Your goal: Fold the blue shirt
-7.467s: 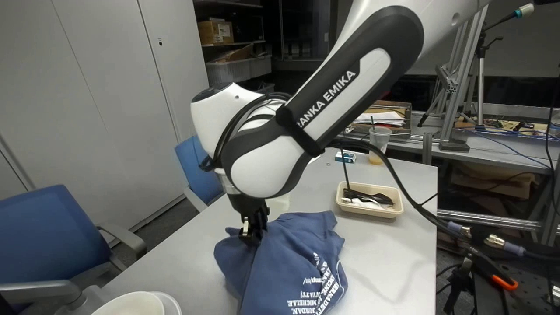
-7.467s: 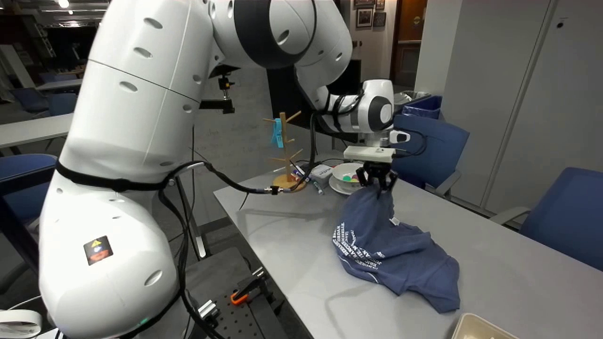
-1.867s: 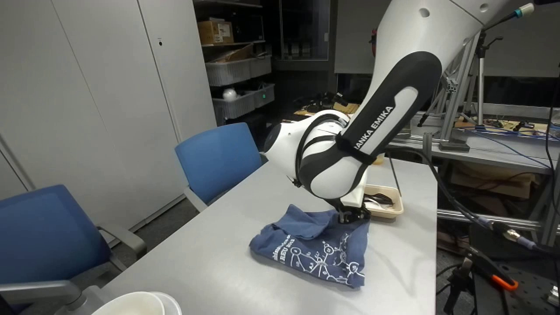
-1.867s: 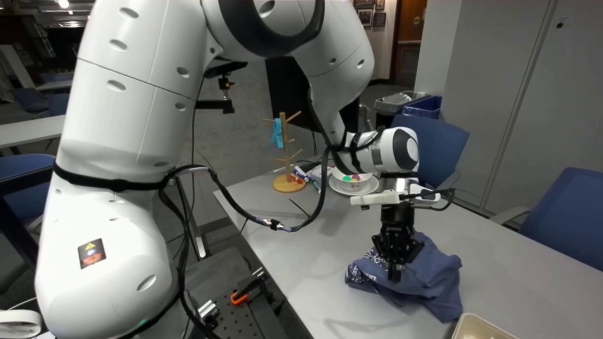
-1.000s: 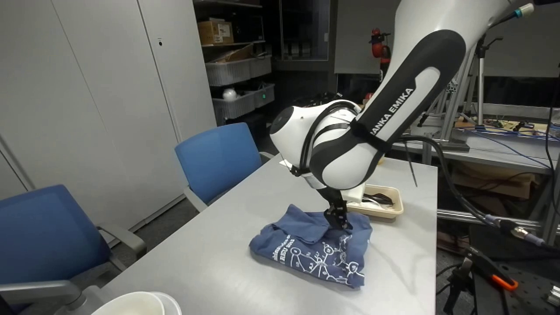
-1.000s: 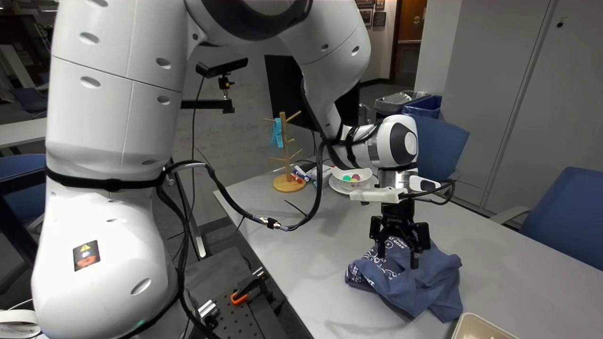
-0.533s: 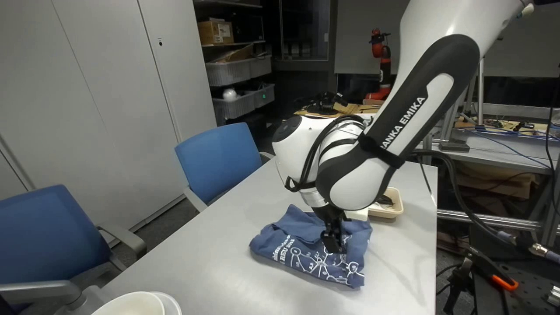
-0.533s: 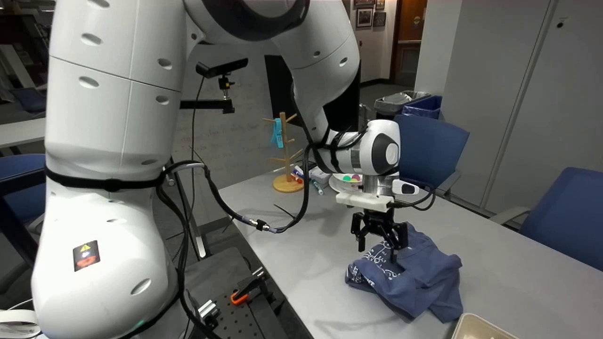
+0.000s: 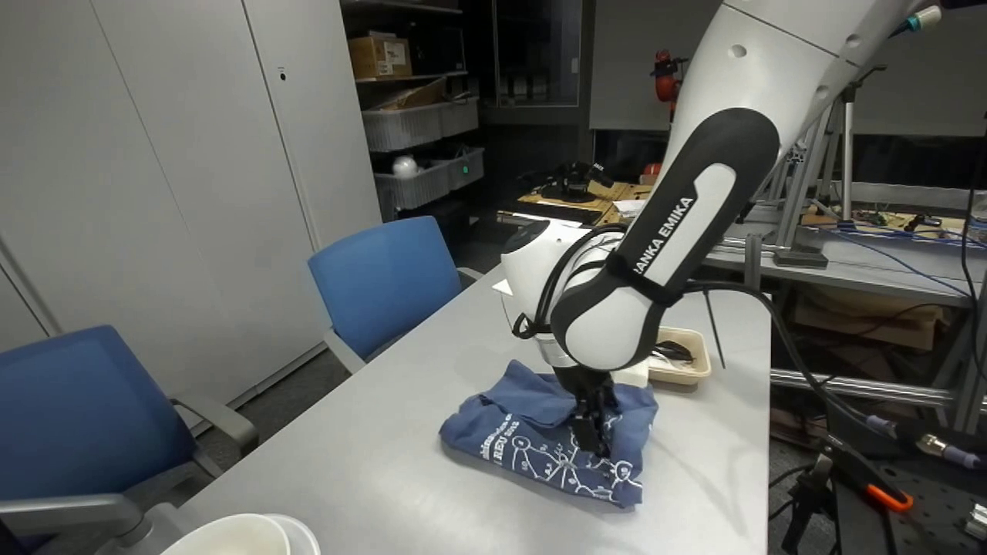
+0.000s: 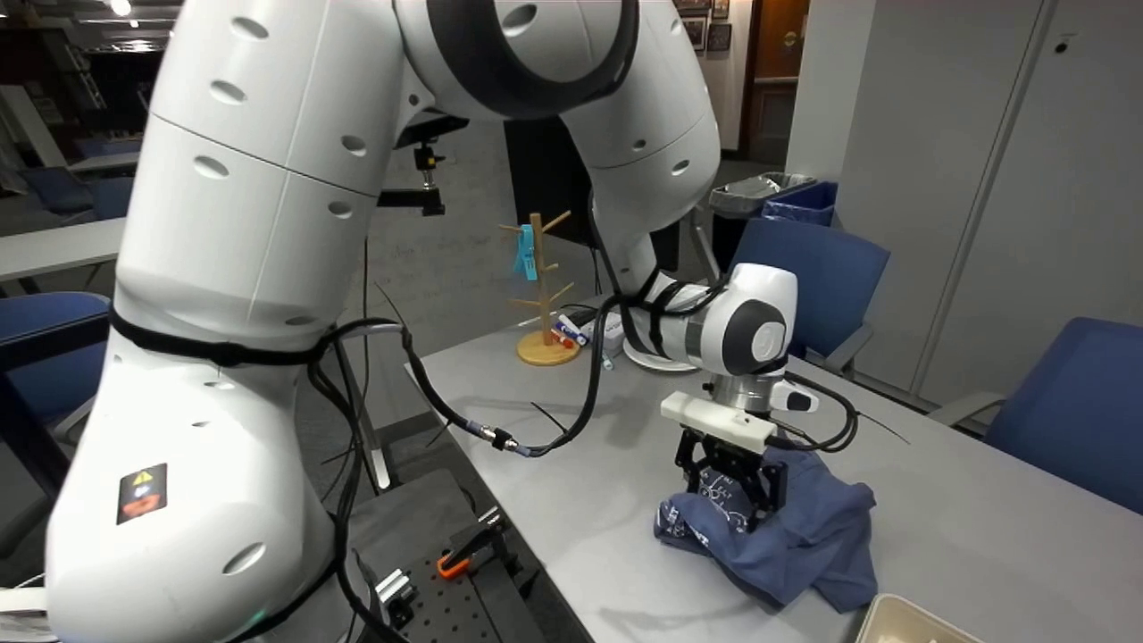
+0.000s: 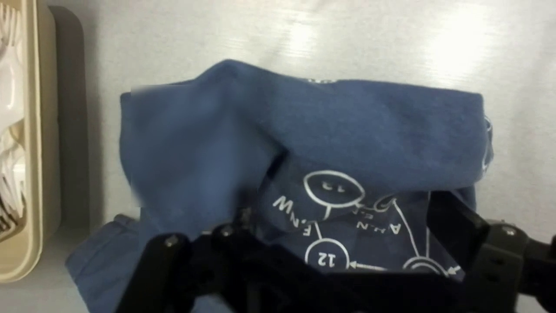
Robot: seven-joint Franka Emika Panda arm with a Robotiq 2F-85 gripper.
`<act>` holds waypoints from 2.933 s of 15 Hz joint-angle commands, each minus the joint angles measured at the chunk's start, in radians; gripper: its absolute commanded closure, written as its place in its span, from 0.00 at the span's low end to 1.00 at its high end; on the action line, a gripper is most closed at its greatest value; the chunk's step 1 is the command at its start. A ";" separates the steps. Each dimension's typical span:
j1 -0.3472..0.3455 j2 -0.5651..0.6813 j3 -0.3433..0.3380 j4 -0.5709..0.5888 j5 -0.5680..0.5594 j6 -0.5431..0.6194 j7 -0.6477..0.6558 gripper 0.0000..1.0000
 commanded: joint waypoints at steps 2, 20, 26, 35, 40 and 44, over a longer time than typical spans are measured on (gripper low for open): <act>-0.056 0.012 0.011 0.006 0.068 -0.093 -0.105 0.00; 0.055 0.053 -0.046 0.101 -0.214 0.037 -0.048 0.00; 0.082 0.104 -0.062 0.127 -0.292 0.045 -0.046 0.03; 0.116 0.162 -0.099 0.167 -0.455 0.100 0.034 0.58; 0.118 0.164 -0.098 0.180 -0.466 0.096 0.065 0.96; 0.112 0.145 -0.117 0.182 -0.445 0.094 0.148 1.00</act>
